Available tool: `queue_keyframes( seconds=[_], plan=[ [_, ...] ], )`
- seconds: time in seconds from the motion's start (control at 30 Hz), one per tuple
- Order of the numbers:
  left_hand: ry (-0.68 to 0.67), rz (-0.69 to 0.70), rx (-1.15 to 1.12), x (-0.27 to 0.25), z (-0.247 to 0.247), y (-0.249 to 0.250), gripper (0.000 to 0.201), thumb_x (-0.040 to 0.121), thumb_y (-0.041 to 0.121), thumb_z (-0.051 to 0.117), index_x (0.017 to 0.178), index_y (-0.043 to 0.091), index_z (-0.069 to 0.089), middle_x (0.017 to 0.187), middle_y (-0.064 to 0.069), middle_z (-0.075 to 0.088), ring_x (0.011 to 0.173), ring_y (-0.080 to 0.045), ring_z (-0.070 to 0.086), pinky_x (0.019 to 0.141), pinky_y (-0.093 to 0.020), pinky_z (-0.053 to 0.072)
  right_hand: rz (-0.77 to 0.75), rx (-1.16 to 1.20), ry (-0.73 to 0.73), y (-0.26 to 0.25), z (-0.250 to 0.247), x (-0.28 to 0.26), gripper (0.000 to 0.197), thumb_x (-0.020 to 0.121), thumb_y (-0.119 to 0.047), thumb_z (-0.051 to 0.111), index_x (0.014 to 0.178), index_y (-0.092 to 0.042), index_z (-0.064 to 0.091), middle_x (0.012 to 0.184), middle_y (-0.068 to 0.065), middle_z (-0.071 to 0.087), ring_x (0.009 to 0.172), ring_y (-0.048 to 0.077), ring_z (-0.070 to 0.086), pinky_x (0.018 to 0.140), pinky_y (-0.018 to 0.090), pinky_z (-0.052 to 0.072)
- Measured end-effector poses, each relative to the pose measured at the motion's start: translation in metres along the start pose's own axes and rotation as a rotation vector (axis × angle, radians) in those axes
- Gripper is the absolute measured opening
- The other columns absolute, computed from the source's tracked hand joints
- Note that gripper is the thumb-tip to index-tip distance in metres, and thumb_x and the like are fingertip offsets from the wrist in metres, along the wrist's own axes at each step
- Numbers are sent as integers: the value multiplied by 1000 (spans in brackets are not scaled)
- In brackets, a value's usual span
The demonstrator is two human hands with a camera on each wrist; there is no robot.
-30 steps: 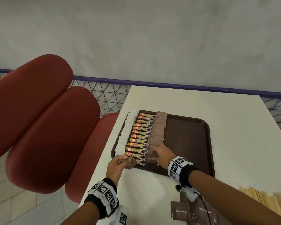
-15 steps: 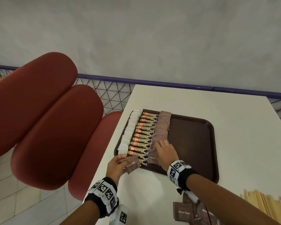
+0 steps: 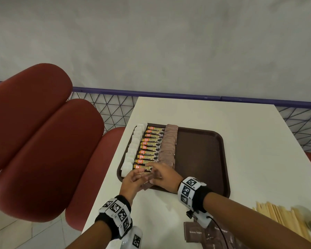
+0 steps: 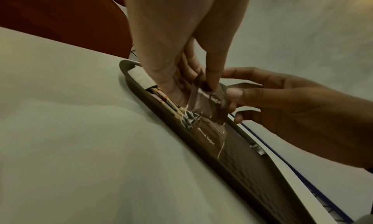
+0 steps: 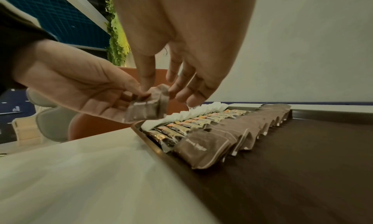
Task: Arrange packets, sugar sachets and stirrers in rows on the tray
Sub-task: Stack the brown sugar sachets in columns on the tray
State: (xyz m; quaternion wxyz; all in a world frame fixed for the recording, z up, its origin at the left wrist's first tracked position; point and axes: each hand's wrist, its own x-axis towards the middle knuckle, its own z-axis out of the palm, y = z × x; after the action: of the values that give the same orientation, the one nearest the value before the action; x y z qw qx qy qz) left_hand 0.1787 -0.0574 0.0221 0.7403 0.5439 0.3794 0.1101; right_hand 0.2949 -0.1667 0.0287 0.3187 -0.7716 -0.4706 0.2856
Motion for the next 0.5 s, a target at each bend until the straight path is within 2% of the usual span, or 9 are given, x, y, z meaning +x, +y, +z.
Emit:
queue_keyframes(
  seconds=[0.07,0.1,0.2,0.3,0.4,0.5],
  plan=[
    [-13,17,22,1,3,-1,33,81,-8,62,111,6,56,95,-17,68,88,-28,64,78,-36,53,13,-32,-3,-1,3,-3,38,85,-12,58,122,-18,50,91,1,56,87,19,55,79,32,45],
    [-16,29,33,1,5,-1,35,82,-8,61,113,6,55,94,-16,69,87,-26,64,78,-36,52,16,-64,23,0,3,-5,30,85,-11,58,114,-16,53,91,4,58,85,21,56,77,32,45],
    [0,60,43,0,6,-3,36,84,-7,59,115,11,52,93,-8,67,84,-12,62,72,-23,49,131,-103,189,9,-5,-7,14,83,-10,58,95,-15,61,99,7,61,92,21,55,80,30,43],
    [50,62,22,3,-1,-5,36,85,-5,59,118,10,54,96,-5,65,89,-12,60,72,-21,47,339,-63,288,24,-12,-4,11,83,-13,61,84,-24,59,100,6,61,95,20,54,85,31,45],
    [79,58,20,6,-10,-7,34,85,-4,59,116,9,57,98,-6,65,95,-17,58,74,-24,47,402,0,248,30,-13,-3,29,81,-13,64,66,-32,47,95,6,63,88,20,57,83,34,49],
    [88,44,4,5,-14,-8,28,84,-3,61,107,11,60,97,-7,65,94,-19,59,72,-25,47,413,-64,148,33,-4,-1,26,81,-15,64,67,-32,49,102,9,63,91,24,60,83,33,50]
  ],
)
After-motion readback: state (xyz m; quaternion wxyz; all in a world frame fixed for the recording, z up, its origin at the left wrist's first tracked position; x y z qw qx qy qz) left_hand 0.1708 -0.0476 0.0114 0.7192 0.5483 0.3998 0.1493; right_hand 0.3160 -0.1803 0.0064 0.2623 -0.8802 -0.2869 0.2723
